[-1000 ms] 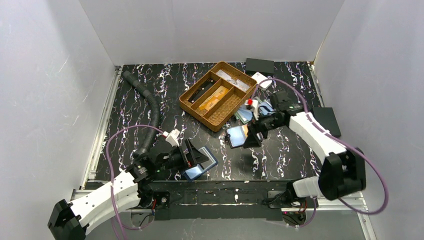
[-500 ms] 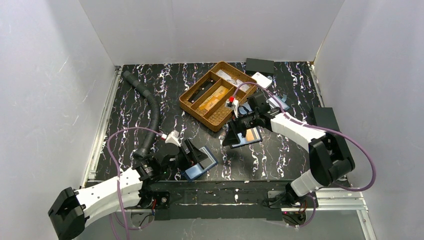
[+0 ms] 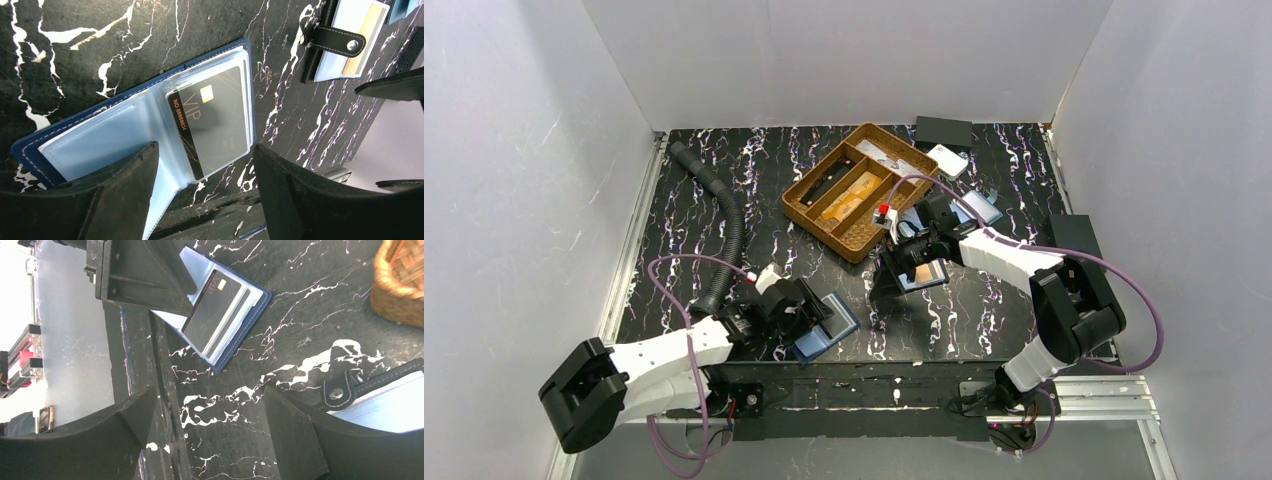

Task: Take the credit cards out of the card holder
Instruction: Remove the credit card from the card holder.

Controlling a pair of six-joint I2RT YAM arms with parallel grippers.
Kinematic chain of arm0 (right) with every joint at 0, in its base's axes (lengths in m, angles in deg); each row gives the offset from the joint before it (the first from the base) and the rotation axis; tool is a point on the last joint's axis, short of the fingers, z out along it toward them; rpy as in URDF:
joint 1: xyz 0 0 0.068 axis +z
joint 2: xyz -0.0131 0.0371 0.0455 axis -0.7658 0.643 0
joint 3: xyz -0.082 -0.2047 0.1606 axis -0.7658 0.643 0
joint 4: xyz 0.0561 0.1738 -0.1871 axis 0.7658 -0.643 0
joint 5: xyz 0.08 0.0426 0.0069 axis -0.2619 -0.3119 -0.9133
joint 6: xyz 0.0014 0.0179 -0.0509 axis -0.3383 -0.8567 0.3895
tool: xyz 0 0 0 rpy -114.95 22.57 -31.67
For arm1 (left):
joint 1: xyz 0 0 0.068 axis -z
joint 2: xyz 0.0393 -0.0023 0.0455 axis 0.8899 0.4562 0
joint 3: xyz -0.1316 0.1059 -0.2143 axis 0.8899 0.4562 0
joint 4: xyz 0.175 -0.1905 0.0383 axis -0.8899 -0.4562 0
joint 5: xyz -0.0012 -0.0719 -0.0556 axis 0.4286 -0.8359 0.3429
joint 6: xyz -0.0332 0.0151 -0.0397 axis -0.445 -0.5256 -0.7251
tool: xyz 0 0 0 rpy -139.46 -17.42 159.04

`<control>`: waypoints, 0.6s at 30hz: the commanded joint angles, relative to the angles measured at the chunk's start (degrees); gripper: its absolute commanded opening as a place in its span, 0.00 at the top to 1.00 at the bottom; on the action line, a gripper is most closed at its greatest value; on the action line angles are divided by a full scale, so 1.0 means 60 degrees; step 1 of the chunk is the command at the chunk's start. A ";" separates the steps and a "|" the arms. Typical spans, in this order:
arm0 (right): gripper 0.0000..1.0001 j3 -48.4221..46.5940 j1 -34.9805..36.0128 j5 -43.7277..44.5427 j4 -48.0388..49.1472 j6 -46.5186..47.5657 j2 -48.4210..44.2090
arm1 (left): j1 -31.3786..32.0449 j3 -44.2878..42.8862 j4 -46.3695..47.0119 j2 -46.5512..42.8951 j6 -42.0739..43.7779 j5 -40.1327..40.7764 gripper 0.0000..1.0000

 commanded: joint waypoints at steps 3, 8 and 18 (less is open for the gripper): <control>0.13 -0.0111 -0.0033 -0.0296 -0.0463 0.0616 0.0187 | 0.0050 -0.0082 0.0287 0.0583 -0.0099 0.0462 0.37; 0.13 -0.0103 -0.0105 -0.0280 -0.0539 0.0685 0.0145 | 0.0045 -0.0338 0.0581 0.1388 0.0538 0.0268 0.40; 0.13 0.0275 -0.0252 -0.0675 0.0122 -0.0049 0.0127 | 0.0044 -0.2277 0.1196 0.4477 0.3338 -0.1522 0.60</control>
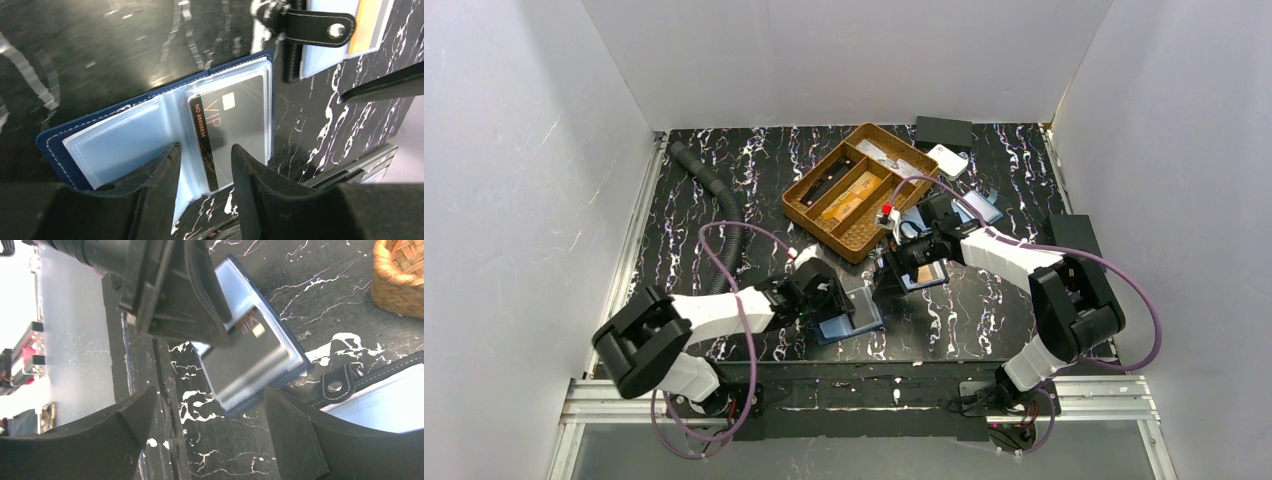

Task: Take the credit cards out of the card holder
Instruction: Remove the credit card from the card holder.

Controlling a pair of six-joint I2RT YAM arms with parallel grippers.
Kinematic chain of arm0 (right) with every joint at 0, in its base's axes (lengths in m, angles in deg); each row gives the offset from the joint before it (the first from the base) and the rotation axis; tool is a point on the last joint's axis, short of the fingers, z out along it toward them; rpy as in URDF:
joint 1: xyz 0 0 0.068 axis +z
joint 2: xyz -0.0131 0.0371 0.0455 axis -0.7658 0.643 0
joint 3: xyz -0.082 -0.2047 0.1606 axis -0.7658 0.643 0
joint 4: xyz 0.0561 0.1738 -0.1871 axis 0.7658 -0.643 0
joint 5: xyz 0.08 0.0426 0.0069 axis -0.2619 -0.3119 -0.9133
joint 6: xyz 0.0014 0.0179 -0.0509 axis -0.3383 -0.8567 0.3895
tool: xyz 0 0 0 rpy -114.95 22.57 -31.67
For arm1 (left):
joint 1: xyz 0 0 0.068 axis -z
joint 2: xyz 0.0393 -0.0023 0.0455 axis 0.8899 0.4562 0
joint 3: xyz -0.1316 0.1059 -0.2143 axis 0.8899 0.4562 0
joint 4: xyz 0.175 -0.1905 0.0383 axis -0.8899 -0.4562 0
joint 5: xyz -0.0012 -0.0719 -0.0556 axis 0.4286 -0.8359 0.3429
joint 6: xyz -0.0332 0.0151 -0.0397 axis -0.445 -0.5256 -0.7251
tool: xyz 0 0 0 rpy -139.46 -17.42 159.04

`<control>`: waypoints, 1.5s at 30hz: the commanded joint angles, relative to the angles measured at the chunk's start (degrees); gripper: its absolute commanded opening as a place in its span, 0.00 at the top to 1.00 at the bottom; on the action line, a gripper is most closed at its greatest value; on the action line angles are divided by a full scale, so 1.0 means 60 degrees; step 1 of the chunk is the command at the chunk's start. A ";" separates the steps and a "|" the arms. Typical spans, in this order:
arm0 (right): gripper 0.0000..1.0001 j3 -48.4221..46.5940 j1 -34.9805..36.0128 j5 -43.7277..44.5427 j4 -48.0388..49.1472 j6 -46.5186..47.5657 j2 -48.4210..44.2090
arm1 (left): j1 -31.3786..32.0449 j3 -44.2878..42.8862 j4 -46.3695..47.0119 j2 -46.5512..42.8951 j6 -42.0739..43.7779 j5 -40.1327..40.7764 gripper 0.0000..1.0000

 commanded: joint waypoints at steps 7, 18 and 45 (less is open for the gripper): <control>0.22 0.1293 -0.0458 -0.0284 0.2682 -0.3233 -0.0087 | 0.0038 -0.1151 -0.0007 0.1565 0.1699 -0.0985 0.59; 0.27 0.2227 -0.0678 0.0046 0.4607 -0.5820 -0.0205 | 0.0036 0.0573 0.2123 -0.0208 0.1278 -0.0938 0.45; 0.52 0.2209 0.0356 0.0673 0.5061 -0.7167 0.0327 | 0.0047 0.1678 0.3630 -0.0492 0.0662 -0.0750 0.50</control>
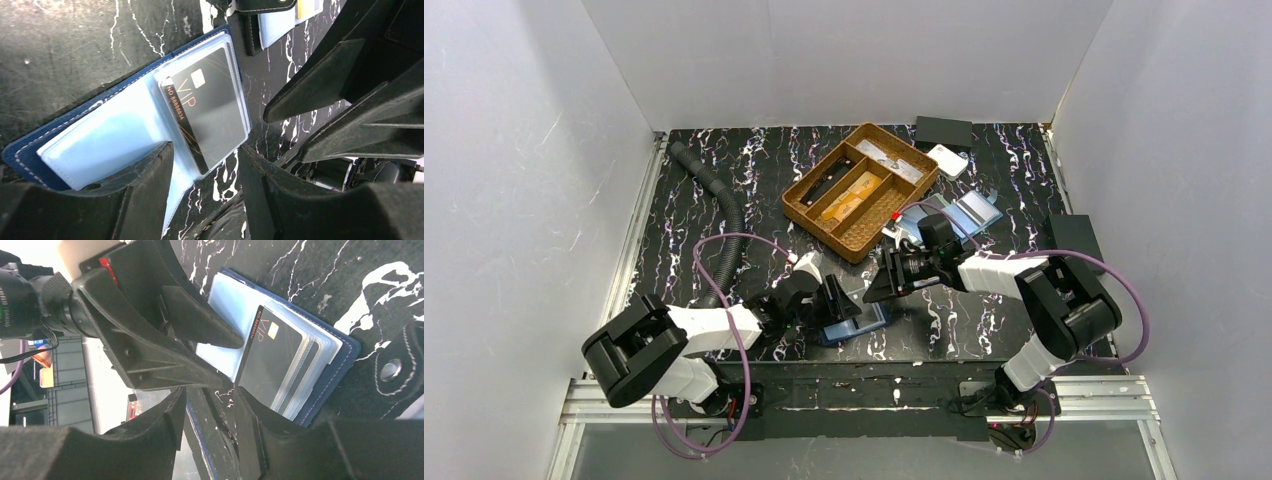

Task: Take the credit cards out of the card holder
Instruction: Remove the credit card from the card holder.

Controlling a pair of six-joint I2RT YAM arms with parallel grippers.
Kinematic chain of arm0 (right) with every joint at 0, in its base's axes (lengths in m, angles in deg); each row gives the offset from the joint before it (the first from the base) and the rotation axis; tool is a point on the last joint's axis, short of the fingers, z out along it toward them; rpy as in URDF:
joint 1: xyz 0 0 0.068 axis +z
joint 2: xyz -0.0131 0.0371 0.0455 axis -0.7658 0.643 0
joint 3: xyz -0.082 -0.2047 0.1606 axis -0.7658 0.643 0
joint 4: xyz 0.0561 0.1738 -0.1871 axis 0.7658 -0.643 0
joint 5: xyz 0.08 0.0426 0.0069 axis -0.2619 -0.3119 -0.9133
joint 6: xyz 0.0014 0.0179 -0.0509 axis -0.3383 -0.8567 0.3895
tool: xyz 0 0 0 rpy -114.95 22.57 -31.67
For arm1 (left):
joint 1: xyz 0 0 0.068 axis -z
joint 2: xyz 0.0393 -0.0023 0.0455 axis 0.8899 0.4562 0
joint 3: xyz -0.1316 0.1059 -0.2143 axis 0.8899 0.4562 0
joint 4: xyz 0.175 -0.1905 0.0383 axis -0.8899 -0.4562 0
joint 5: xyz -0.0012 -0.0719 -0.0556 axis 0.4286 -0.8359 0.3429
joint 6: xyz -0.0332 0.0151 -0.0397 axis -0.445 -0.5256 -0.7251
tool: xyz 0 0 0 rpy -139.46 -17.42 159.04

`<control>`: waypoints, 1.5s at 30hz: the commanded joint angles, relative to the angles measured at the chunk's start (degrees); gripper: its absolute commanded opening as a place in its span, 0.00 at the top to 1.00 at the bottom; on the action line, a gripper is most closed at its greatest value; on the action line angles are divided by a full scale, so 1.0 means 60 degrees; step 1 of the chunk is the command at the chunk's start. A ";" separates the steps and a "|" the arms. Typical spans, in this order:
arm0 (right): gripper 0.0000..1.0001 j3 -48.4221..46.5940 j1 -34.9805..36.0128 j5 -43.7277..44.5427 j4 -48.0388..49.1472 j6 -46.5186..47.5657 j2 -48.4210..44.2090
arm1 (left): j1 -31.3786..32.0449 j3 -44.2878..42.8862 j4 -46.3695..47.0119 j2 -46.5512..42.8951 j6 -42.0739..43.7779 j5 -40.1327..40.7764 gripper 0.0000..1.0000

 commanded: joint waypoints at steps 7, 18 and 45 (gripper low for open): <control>0.50 -0.0368 0.0180 0.0493 -0.0354 0.0559 0.0614 | 0.0047 0.0208 0.0066 -0.0147 -0.0164 0.0468 0.51; 0.48 -0.0471 0.0224 0.0775 -0.0602 0.0845 0.0829 | 0.0044 0.0139 0.0209 0.0231 -0.0219 0.0352 0.51; 0.41 -0.0683 0.0267 0.1629 -0.1373 0.1778 0.0641 | 0.0046 0.0548 0.0969 0.0831 -0.0603 0.0469 0.50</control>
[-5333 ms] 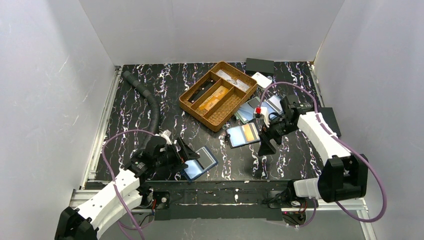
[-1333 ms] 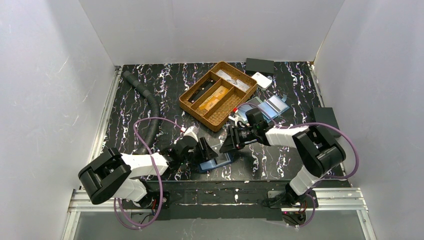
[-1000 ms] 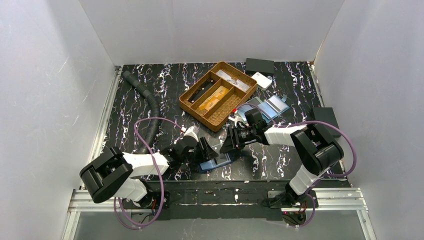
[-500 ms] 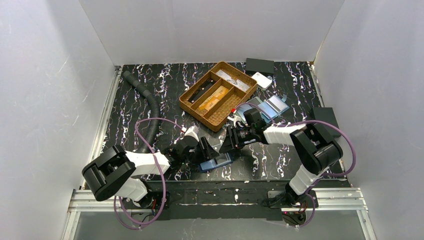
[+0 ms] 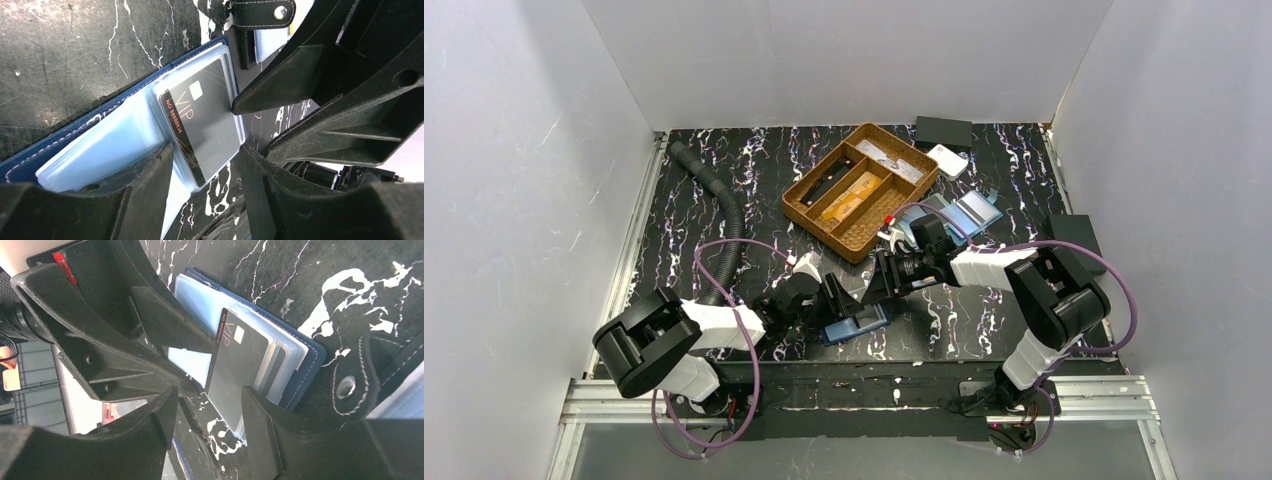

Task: Take the credit cards out of the card holder
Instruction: Remove the credit card from the card holder.

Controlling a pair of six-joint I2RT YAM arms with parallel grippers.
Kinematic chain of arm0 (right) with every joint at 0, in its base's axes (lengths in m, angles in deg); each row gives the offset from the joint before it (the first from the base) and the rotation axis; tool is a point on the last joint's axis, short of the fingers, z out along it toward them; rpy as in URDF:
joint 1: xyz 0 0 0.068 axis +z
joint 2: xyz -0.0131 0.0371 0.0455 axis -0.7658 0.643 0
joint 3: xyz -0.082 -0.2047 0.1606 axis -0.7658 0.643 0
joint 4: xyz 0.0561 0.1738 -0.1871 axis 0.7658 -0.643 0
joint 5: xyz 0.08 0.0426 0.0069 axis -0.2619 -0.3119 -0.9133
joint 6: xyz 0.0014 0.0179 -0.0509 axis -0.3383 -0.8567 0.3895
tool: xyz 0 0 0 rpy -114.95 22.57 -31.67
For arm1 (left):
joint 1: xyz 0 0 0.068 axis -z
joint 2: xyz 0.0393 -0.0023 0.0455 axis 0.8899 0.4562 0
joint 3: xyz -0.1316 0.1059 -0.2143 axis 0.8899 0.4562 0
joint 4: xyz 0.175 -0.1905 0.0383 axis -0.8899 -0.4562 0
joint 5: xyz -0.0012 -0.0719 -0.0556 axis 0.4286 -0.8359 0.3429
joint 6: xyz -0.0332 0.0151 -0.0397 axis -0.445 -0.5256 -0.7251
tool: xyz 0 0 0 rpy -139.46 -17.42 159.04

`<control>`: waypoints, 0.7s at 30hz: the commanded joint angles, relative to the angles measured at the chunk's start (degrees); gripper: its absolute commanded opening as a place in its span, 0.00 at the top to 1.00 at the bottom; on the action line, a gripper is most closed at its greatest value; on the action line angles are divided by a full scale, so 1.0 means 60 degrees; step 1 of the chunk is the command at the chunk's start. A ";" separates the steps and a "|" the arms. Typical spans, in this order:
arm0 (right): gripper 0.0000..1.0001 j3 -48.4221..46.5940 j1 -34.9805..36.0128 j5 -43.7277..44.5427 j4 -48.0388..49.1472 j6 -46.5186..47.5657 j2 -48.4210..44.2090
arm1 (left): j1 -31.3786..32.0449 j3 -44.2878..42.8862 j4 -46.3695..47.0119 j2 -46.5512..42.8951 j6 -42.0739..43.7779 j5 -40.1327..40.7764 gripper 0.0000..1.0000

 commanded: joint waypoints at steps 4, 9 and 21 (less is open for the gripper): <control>0.40 -0.0185 0.0053 0.0877 -0.0433 0.0582 -0.0114 | 0.0047 0.0240 -0.0186 0.0362 0.0019 0.0225 0.50; 0.39 -0.0237 0.0067 0.1145 -0.0602 0.0782 -0.0217 | 0.0044 0.0291 -0.0151 0.0356 0.0021 0.0252 0.50; 0.38 -0.0280 0.0067 0.1183 -0.0671 0.0964 -0.0388 | 0.0037 0.0416 -0.0121 0.0340 -0.0047 0.0346 0.51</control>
